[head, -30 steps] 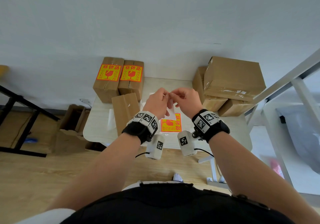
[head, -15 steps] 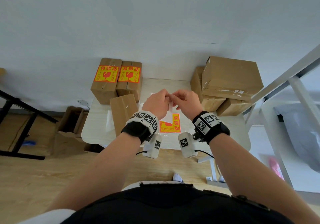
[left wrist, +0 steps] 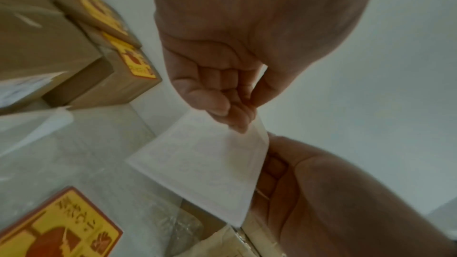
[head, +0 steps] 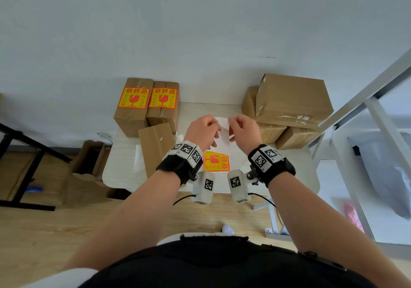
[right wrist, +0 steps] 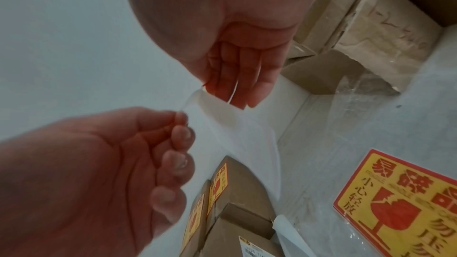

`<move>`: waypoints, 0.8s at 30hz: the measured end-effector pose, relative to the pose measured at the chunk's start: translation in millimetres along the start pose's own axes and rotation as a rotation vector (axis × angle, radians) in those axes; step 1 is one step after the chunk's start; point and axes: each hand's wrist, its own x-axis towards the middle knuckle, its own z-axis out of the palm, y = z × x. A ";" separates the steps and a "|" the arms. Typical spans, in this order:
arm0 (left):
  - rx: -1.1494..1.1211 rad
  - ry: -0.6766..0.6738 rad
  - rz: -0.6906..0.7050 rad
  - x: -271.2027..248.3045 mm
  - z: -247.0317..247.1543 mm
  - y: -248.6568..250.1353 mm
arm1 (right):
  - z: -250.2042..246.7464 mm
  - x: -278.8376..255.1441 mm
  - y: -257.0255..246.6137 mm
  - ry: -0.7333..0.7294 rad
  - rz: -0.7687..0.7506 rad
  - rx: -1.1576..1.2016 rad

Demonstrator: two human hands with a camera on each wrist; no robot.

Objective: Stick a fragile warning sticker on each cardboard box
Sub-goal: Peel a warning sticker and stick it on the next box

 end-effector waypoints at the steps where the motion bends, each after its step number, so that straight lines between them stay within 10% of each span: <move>1: -0.073 0.016 -0.035 0.3 -0.6 -1.4 | -1.3 0.0 1.3 0.020 0.034 0.032; 16: -0.537 0.525 -0.331 -2.9 -53.7 -39.0 | -10.2 13.5 28.0 0.300 0.518 0.180; 24: -0.572 0.871 -0.263 -8.5 -114.4 -69.6 | 37.3 16.8 -31.2 0.207 0.230 0.229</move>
